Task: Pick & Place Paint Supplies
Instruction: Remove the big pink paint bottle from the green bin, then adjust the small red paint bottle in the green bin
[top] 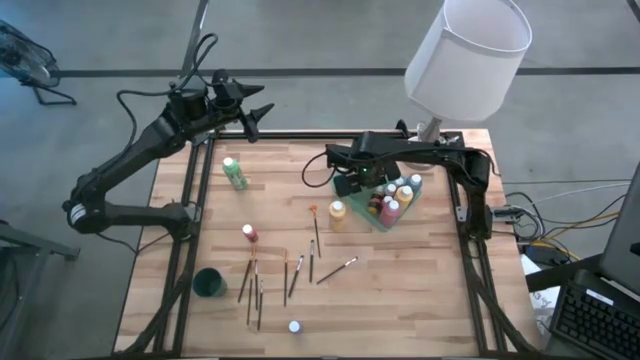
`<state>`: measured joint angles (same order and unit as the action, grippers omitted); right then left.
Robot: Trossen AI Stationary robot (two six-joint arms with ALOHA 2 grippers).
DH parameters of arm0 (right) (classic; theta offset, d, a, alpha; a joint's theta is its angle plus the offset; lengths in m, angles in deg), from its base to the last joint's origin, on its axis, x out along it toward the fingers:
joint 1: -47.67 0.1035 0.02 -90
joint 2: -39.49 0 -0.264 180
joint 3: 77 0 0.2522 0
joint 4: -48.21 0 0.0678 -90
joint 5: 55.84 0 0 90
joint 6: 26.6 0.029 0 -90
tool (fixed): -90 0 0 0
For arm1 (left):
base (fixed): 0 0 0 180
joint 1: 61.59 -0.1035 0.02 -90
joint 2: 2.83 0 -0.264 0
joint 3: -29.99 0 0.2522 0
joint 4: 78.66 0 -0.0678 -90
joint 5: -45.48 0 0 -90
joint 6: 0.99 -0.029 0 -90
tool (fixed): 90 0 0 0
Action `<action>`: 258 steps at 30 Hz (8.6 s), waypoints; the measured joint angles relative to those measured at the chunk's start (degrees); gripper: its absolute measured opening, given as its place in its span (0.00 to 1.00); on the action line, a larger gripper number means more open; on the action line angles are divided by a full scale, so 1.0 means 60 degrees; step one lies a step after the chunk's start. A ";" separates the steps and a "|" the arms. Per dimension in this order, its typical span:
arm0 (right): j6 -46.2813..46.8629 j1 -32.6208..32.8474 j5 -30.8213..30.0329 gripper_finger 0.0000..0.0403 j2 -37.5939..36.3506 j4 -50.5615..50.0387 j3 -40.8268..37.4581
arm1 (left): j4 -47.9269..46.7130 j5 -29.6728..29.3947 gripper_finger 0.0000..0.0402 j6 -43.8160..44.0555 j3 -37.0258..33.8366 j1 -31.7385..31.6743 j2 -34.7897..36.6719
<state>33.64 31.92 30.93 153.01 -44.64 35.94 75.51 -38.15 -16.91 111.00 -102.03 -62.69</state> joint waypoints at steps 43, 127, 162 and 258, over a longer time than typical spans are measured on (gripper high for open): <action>-0.4835 0.0449 0.0298 0.47 -0.1903 -0.1814 0.0928 | 0.0007 -0.0007 0.63 -0.0398 0.0000 0.0000 -0.0004; -0.9469 0.1206 0.1302 0.28 -0.3689 0.0172 -0.3052 | 0.0138 -0.0007 0.63 -0.0314 -0.0007 0.0003 -0.0004; -0.0864 0.5148 0.1573 0.28 -0.6654 -0.1826 -0.2146 | 0.0080 -0.0007 0.63 -0.0315 -0.0007 0.0000 -0.0003; -1.2118 0.1271 0.0097 0.48 -0.4293 0.0025 -0.1942 | 0.0076 -0.0007 0.63 -0.0314 -0.0007 0.0002 0.0000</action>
<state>-39.06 39.55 31.51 127.25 -44.49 24.29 75.97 -38.19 -18.79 110.95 -102.02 -62.69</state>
